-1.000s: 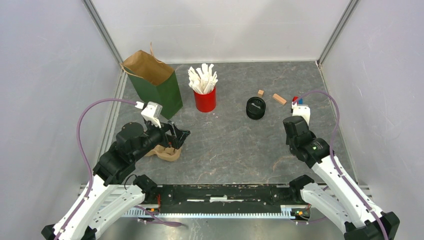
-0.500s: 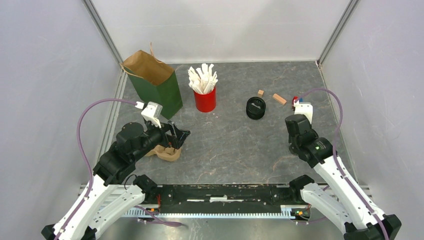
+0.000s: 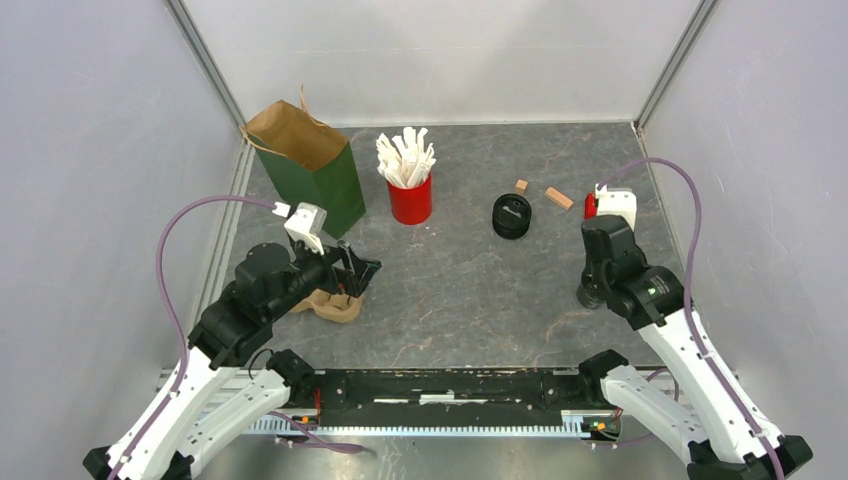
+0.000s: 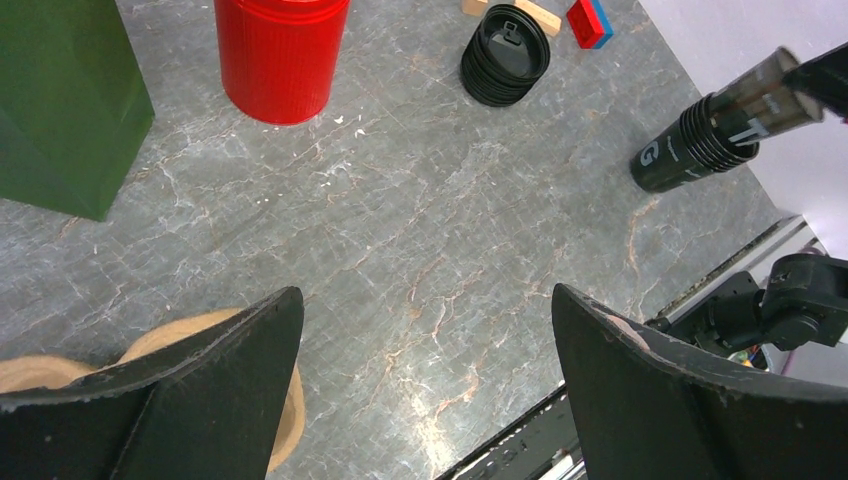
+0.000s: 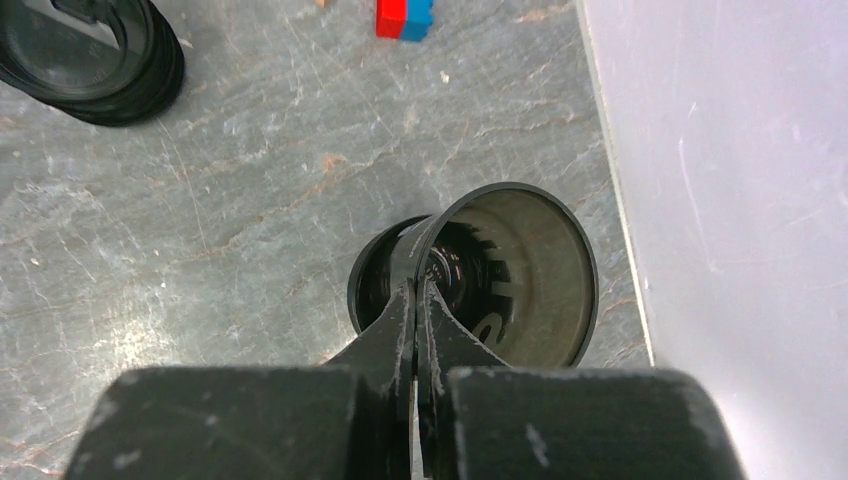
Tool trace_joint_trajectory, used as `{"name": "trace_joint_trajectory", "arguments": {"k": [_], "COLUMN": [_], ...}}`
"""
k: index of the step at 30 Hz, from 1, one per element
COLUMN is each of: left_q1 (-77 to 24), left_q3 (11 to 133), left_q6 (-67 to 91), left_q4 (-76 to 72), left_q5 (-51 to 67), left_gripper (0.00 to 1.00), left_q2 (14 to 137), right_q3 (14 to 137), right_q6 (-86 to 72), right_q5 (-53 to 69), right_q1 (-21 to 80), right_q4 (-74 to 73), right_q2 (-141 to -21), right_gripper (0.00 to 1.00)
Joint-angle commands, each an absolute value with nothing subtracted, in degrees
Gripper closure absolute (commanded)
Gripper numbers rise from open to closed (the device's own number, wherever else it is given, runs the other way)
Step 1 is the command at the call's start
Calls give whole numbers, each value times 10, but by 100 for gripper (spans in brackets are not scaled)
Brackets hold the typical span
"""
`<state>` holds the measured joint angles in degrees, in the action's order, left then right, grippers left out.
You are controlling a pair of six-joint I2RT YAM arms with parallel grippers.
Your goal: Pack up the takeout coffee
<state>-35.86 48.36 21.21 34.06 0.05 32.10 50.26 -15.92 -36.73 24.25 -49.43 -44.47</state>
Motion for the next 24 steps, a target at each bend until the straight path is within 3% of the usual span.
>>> {"name": "trace_joint_trajectory", "arguments": {"k": [1, 7, 11, 15, 24], "left_q1": [-360, -360, -360, -360, -360], "left_q3": [489, 497, 506, 527, 539], "left_q6": [241, 263, 293, 303, 333], "left_q4": [327, 342, 365, 382, 387], "left_q5": [-28, -45, -76, -31, -47], "left_gripper": [0, 0, 0, 2, 3], "left_q2": [337, 374, 408, 461, 467], "right_q3": [575, 628, 651, 667, 578], "right_q6": [-135, -88, -41, -16, -13], "right_q5": [-392, -360, -275, -195, -72], "right_q1": [241, 240, 240, 242, 279], "right_q4": [-522, -524, -507, -469, -402], "right_q2": [-445, -445, -464, -469, -470], "right_gripper": [100, 100, 100, 100, 100]}}
